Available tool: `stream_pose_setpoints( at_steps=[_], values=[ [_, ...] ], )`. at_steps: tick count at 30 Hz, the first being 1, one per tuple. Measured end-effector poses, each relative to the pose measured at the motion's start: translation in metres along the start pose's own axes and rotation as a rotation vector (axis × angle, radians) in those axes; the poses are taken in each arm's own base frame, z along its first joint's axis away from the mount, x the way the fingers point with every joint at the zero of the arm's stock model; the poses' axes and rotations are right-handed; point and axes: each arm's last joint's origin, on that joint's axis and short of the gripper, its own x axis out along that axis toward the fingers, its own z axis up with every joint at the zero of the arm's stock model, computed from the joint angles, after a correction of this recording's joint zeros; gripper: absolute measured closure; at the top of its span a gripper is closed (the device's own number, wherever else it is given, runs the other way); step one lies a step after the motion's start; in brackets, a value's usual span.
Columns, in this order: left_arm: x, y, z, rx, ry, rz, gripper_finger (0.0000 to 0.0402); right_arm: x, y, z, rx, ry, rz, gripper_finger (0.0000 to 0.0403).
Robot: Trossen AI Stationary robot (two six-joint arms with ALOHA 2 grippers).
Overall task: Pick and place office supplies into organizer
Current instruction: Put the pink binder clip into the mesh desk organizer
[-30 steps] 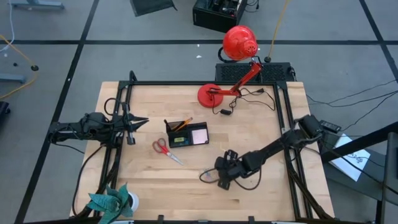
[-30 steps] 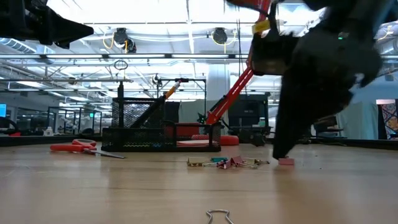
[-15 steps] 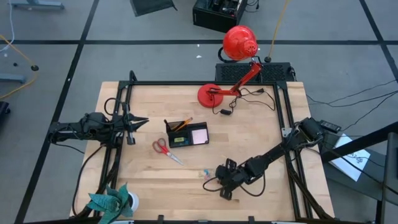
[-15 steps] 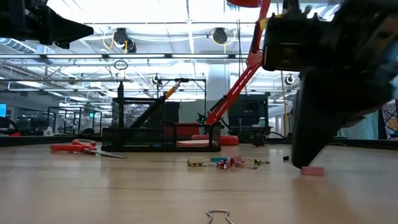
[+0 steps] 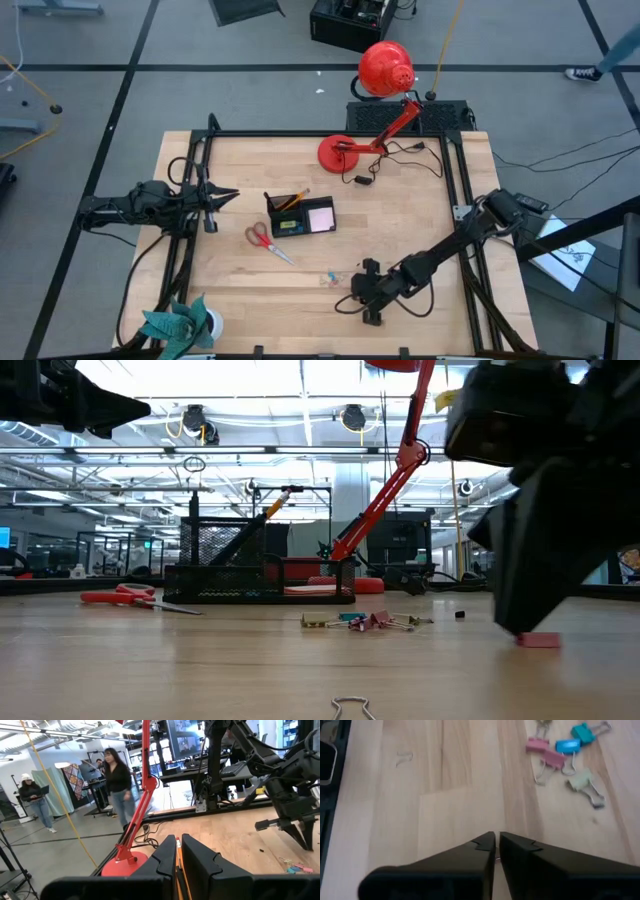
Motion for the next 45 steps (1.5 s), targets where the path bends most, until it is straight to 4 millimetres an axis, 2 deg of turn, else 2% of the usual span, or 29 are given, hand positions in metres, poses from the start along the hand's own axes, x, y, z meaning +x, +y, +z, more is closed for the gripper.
stream_pose_setpoints(
  at_steps=[9,13,19,23,27,33,37,45],
  values=[
    [0.000,0.000,0.000,0.000,-0.001,0.000,0.0366,-0.026,0.002,0.011,0.021,-0.110,-0.038,0.0328],
    [0.000,0.000,0.000,0.000,-0.001,0.000,0.0366,-0.030,0.003,0.013,0.066,-0.122,-0.028,0.0301],
    [0.000,0.000,0.000,0.000,0.000,0.000,0.0366,-0.032,0.007,0.011,0.030,-0.123,-0.015,0.0254],
    [0.000,0.000,0.000,0.000,0.000,0.000,0.0366,-0.033,0.013,0.007,-0.131,-0.080,0.055,0.0232],
    [0.000,0.000,0.000,0.001,0.002,0.000,0.0366,-0.035,0.018,0.005,-0.276,-0.046,0.124,0.0227],
    [0.000,0.000,0.000,0.001,0.003,0.002,0.0366,-0.041,0.017,0.016,-0.478,-0.011,0.110,0.0226],
    [0.000,0.000,-0.001,0.003,0.005,0.002,0.0366,-0.045,0.009,0.026,-0.625,0.051,0.060,0.0217],
    [0.000,0.000,-0.001,0.030,0.012,0.000,0.0366,-0.043,-0.017,0.018,-0.961,0.248,0.013,0.0194]
  ],
)
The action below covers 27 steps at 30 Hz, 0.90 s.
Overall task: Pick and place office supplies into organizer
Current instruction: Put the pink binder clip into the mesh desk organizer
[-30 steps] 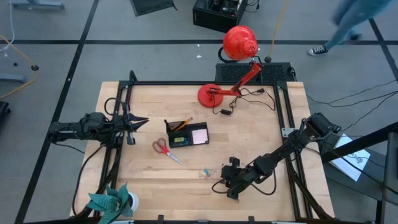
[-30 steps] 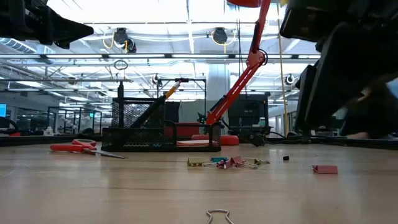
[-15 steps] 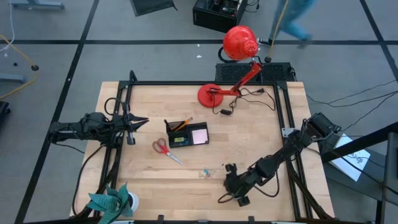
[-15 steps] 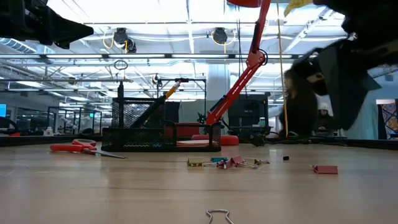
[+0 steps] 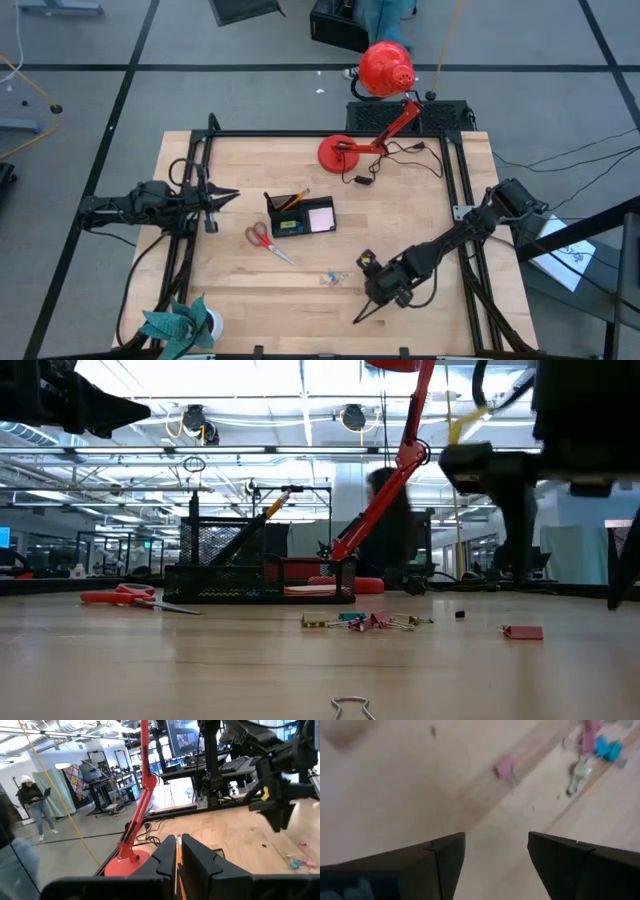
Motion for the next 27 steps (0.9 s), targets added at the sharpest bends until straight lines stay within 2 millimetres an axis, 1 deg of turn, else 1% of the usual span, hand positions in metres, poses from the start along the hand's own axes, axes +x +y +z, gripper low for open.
stream_pose_setpoints(
  at_steps=[3,7,10,16,20,25,27],
  values=[
    [0.000,0.000,0.001,-0.001,-0.010,0.003,0.0366,0.001,-0.006,-0.002,-0.093,-0.005,-0.010,0.0188],
    [0.000,0.001,0.003,-0.009,-0.026,0.007,0.0366,0.001,-0.012,0.003,-0.231,-0.066,-0.042,0.0181],
    [0.000,0.000,0.002,-0.014,-0.018,0.004,0.0366,0.001,-0.016,0.008,-0.268,-0.124,-0.047,0.0177],
    [0.000,0.000,0.001,-0.033,-0.010,0.002,0.0366,0.001,-0.014,0.010,-0.332,-0.184,0.004,0.0178],
    [0.000,0.000,0.000,-0.104,0.002,-0.001,0.0366,0.007,-0.013,0.004,-0.352,-0.212,0.026,0.0177],
    [0.000,0.000,-0.001,-0.144,0.007,-0.002,0.0366,0.019,-0.013,-0.009,-0.371,-0.251,0.002,0.0175],
    [0.000,-0.001,-0.002,-0.161,0.020,-0.005,0.0366,0.020,-0.015,-0.010,-0.371,-0.279,-0.001,0.0176]
  ],
)
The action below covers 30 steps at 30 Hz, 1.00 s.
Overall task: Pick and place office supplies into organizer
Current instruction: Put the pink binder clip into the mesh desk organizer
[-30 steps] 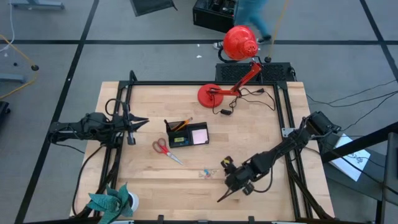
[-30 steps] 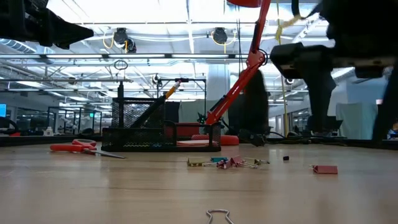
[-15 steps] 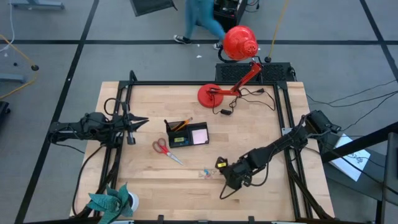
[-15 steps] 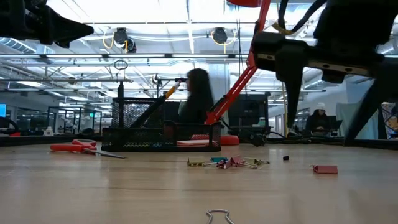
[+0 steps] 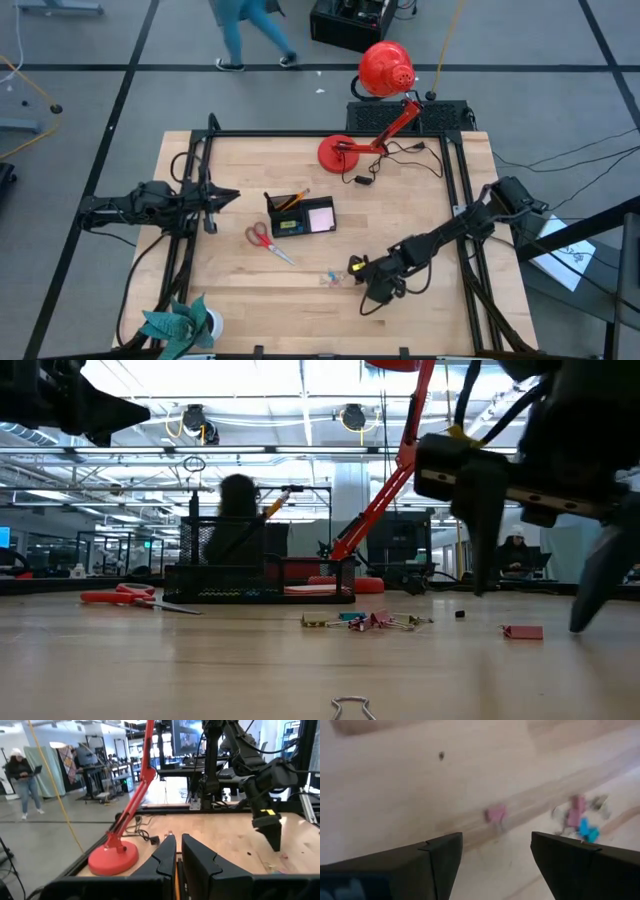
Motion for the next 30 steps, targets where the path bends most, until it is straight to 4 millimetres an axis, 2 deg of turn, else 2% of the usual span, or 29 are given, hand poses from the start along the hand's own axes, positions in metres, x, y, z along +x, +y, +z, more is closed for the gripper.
stream_pose_setpoints(
  at_steps=[6,20,30],
  values=[
    [0.000,0.000,-0.001,-0.016,0.014,-0.001,0.0366,0.002,-0.010,-0.003,0.012,-0.096,-0.028,0.0174],
    [0.000,0.000,-0.002,0.023,0.020,-0.001,0.0366,0.015,-0.016,-0.020,0.152,-0.203,0.140,0.0185],
    [0.000,0.000,-0.002,0.039,0.020,-0.001,0.0366,0.014,-0.026,-0.032,0.218,-0.282,0.205,0.0218]
  ],
)
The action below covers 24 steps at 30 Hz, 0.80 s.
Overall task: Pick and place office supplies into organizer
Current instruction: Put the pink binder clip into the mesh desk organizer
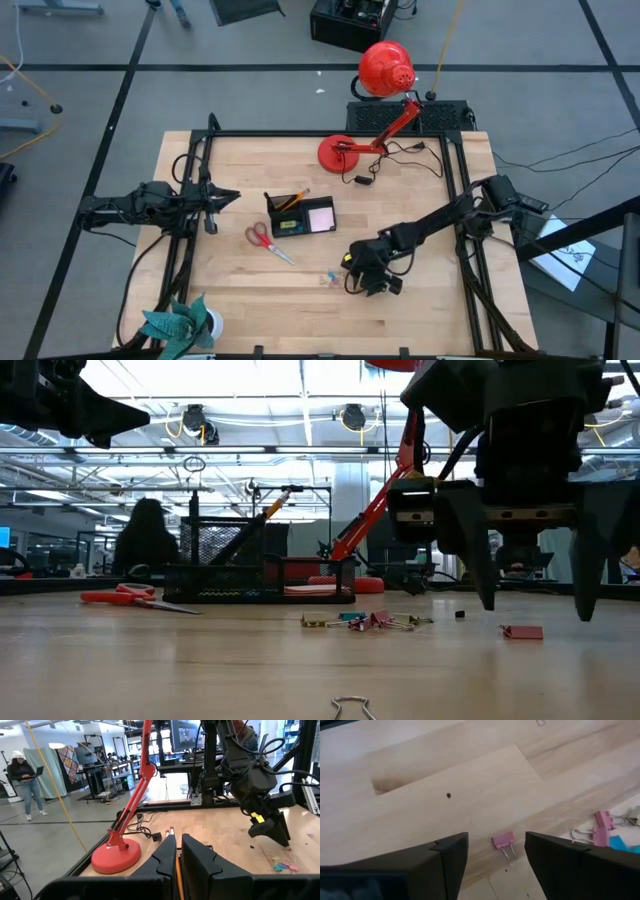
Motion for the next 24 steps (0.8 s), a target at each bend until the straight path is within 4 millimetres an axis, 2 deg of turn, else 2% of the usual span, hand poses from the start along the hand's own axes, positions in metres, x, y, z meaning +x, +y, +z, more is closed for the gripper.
stream_pose_setpoints(
  at_steps=[7,15,24],
  values=[
    [0.000,0.000,0.000,0.010,0.000,0.000,0.0366,0.013,-0.003,-0.005,0.046,-0.013,0.053,0.0238],
    [0.000,0.000,-0.001,0.007,0.006,0.000,0.0366,0.023,-0.012,-0.007,0.065,-0.006,0.055,0.0239],
    [0.000,0.000,-0.003,0.007,0.032,-0.004,0.0366,0.024,-0.005,-0.018,0.268,0.138,0.074,0.0263]
  ],
)
